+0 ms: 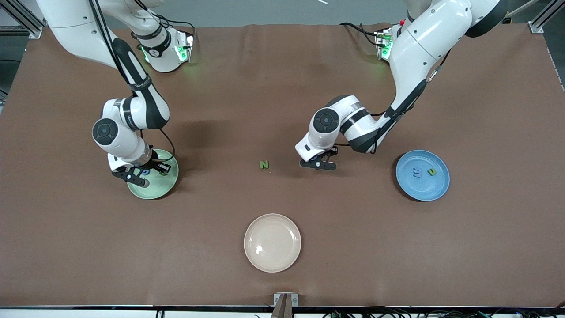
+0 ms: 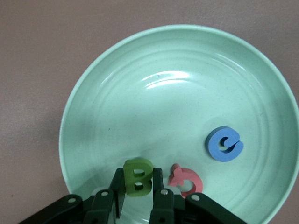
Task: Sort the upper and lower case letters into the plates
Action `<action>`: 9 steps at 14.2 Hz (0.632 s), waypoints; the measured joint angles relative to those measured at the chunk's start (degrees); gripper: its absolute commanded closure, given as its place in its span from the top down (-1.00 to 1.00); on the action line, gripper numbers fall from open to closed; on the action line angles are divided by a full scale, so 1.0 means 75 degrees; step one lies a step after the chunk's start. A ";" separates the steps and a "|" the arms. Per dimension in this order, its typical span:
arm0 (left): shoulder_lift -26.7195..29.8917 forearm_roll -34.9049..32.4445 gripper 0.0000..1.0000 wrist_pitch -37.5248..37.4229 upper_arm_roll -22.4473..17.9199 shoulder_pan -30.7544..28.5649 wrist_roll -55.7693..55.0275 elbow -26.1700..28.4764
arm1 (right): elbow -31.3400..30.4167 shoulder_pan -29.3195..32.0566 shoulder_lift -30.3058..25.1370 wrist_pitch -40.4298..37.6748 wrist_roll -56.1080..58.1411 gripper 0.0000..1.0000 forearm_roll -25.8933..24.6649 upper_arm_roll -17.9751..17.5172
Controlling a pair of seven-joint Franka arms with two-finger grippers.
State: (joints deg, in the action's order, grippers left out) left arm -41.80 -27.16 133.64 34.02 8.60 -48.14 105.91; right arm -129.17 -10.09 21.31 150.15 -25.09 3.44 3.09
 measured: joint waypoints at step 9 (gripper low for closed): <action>0.0000 -0.0049 -0.88 0.0012 -0.0010 0.0003 0.0000 -0.0023 | -0.0064 -0.0004 0.0012 0.0075 0.0008 1.00 -0.0001 -0.0056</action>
State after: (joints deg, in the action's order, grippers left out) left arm -41.80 -27.54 133.73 33.95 8.63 -48.14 105.74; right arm -129.65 -10.12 21.40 150.71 -25.03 3.44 2.67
